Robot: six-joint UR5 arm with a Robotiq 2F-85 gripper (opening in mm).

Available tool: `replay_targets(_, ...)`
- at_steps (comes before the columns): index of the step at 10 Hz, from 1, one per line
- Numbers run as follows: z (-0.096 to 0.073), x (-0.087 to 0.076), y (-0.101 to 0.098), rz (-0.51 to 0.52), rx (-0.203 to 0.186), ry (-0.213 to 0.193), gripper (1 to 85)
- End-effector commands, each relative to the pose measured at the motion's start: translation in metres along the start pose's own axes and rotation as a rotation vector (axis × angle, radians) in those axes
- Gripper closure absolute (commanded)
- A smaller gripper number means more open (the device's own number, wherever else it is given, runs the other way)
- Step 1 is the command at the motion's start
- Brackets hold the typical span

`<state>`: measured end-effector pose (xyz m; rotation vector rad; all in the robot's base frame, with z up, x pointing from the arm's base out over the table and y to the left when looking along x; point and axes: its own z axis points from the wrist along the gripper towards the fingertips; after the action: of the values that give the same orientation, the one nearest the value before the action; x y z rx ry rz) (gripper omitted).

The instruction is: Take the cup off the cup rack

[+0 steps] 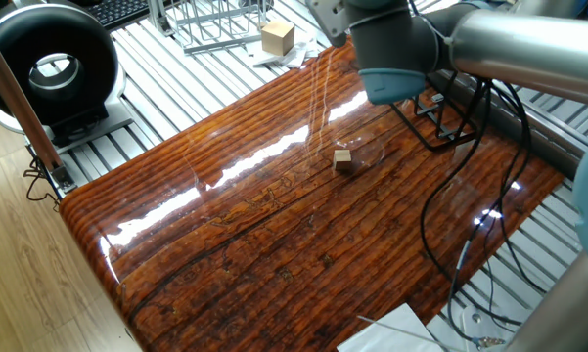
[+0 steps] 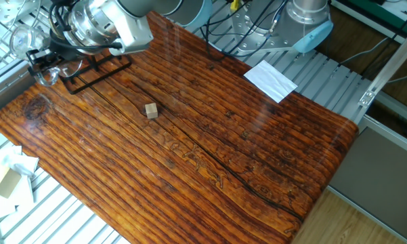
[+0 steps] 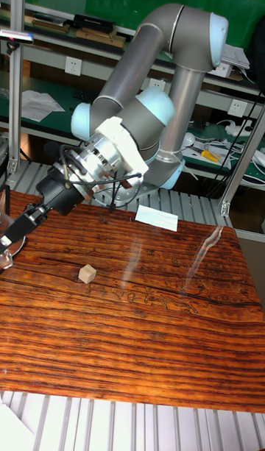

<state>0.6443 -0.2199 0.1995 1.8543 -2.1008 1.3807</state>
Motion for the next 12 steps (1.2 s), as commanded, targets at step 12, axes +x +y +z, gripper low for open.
replay_targets(12,-0.052,-0.055,0.042,0.343,-0.264,-0.141,84.3)
